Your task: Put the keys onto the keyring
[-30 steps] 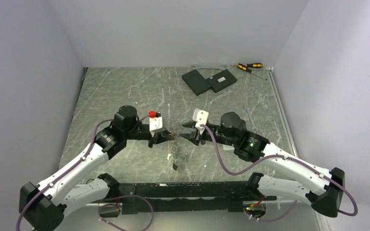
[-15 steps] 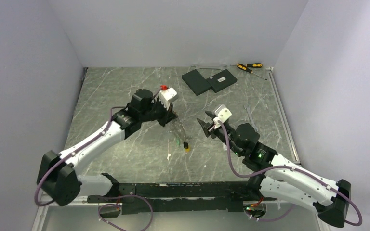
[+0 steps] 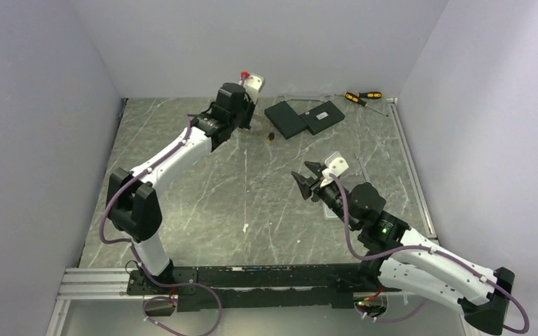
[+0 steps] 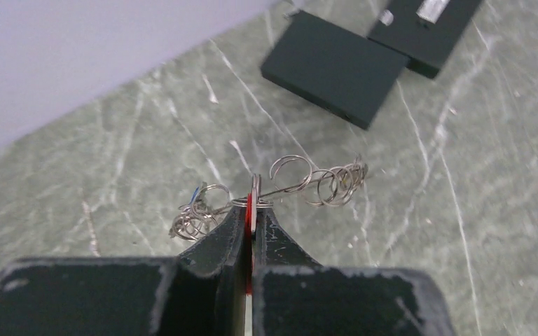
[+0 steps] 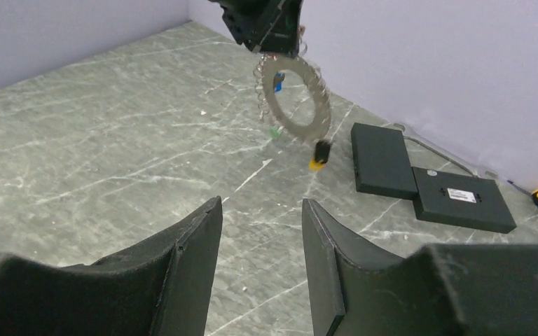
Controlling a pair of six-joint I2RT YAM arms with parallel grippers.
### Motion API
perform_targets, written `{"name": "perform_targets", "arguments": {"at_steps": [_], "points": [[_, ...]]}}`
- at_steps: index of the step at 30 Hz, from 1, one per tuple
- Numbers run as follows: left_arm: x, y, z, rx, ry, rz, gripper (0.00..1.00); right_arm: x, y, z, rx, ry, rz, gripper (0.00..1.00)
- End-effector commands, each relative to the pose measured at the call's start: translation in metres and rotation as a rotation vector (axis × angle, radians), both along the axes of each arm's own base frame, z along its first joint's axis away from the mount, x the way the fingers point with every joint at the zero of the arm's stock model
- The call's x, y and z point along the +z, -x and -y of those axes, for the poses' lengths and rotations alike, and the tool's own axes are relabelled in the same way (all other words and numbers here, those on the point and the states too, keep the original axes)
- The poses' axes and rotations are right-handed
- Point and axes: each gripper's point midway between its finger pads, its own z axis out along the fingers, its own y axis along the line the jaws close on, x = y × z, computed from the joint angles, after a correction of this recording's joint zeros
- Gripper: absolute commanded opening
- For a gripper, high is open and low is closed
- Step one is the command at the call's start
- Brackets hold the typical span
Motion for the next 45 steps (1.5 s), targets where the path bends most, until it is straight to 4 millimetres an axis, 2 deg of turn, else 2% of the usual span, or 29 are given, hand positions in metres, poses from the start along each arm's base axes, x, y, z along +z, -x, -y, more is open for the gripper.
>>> {"name": "perform_targets", "arguments": {"at_steps": [1, 3, 5, 10, 12, 15, 18, 21, 26, 30, 32, 35, 37, 38, 39, 42, 45], "points": [[0.054, -0.004, -0.013, 0.040, 0.043, 0.131, 0.00, 0.018, 0.007, 0.005, 0.004, -0.101, -0.020, 0.50], [0.030, 0.010, -0.016, 0.022, 0.037, 0.079, 0.00, 0.011, 0.008, 0.004, 0.008, -0.089, -0.047, 0.50], [-0.005, 0.030, -0.020, 0.024, 0.043, -0.020, 0.00, 0.005, 0.008, 0.003, 0.008, -0.073, -0.069, 0.50], [-0.113, 0.110, -0.024, -0.008, -0.003, -0.318, 0.00, -0.006, 0.007, 0.000, 0.012, -0.047, -0.106, 0.50], [-0.147, 0.144, -0.028, -0.003, -0.030, -0.428, 0.00, -0.007, 0.008, -0.003, 0.021, -0.041, -0.113, 0.50], [-0.170, 0.178, -0.037, 0.014, -0.024, -0.566, 0.00, -0.007, 0.008, -0.007, 0.035, -0.025, -0.115, 0.51], [-0.175, 0.201, -0.034, -0.026, -0.011, -0.653, 0.00, -0.005, 0.005, -0.011, 0.039, -0.013, -0.115, 0.51], [-0.180, 0.215, -0.030, -0.057, -0.006, -0.721, 0.00, -0.003, 0.004, -0.014, 0.045, -0.011, -0.121, 0.51], [-0.195, 0.229, -0.031, -0.039, -0.022, -0.824, 0.01, -0.003, 0.005, -0.017, 0.053, -0.018, -0.136, 0.51], [-0.196, 0.238, -0.031, -0.040, -0.022, -0.873, 0.07, -0.008, 0.007, -0.015, 0.049, -0.003, -0.154, 0.51], [-0.191, 0.245, -0.027, -0.060, 0.005, -0.894, 0.18, -0.009, 0.006, -0.013, 0.043, 0.000, -0.156, 0.52], [-0.177, 0.256, -0.019, -0.107, 0.041, -0.915, 0.47, -0.008, 0.006, -0.011, 0.034, 0.005, -0.157, 0.52], [-0.164, 0.260, -0.020, -0.114, 0.041, -0.892, 0.71, -0.008, 0.005, -0.010, 0.027, 0.010, -0.156, 0.52], [-0.157, 0.260, -0.023, -0.104, 0.038, -0.879, 0.89, -0.008, 0.005, -0.009, 0.024, 0.012, -0.157, 0.52], [-0.150, 0.261, -0.027, -0.098, 0.029, -0.865, 0.97, -0.007, 0.005, -0.009, 0.021, 0.013, -0.154, 0.52], [-0.124, 0.256, -0.036, -0.099, 0.002, -0.798, 0.99, -0.004, 0.003, -0.008, 0.014, 0.015, -0.146, 0.52], [-0.089, 0.236, -0.052, -0.090, -0.033, -0.600, 0.99, 0.000, 0.000, -0.010, 0.008, 0.013, -0.134, 0.53]]}}
